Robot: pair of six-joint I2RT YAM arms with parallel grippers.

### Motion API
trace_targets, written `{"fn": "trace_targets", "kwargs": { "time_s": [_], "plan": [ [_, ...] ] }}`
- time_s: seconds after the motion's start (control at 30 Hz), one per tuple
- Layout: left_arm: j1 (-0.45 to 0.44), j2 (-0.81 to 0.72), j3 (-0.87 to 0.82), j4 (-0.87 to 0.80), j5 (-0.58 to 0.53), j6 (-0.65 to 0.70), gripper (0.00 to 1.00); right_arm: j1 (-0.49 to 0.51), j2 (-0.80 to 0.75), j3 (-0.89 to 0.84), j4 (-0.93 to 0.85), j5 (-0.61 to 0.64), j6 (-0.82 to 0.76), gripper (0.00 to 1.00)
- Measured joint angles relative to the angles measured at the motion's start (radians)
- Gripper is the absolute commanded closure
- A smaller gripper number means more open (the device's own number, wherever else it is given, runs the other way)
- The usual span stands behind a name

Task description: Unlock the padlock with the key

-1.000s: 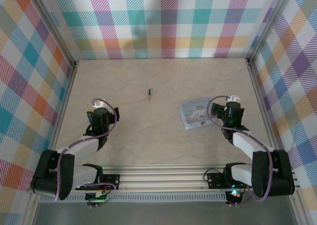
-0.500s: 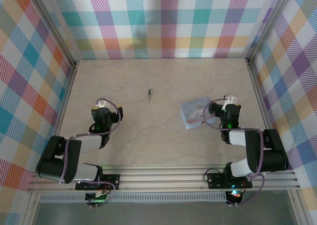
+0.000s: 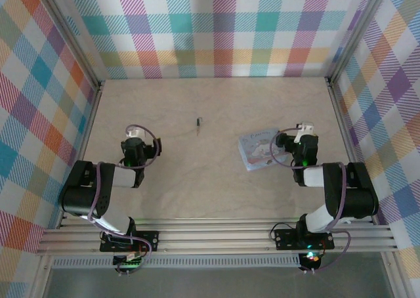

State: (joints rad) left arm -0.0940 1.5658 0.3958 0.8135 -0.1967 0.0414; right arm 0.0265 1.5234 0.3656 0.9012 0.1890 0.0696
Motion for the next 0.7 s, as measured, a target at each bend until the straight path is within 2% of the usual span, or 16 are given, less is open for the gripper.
{"fn": "trace_targets", "kwargs": {
  "time_s": [0.7],
  "plan": [
    [0.011, 0.0, 0.008, 0.0, 0.048, -0.004, 0.0, 0.0, 0.0, 0.002, -0.016, 0.0, -0.001, 0.0]
  ]
}}
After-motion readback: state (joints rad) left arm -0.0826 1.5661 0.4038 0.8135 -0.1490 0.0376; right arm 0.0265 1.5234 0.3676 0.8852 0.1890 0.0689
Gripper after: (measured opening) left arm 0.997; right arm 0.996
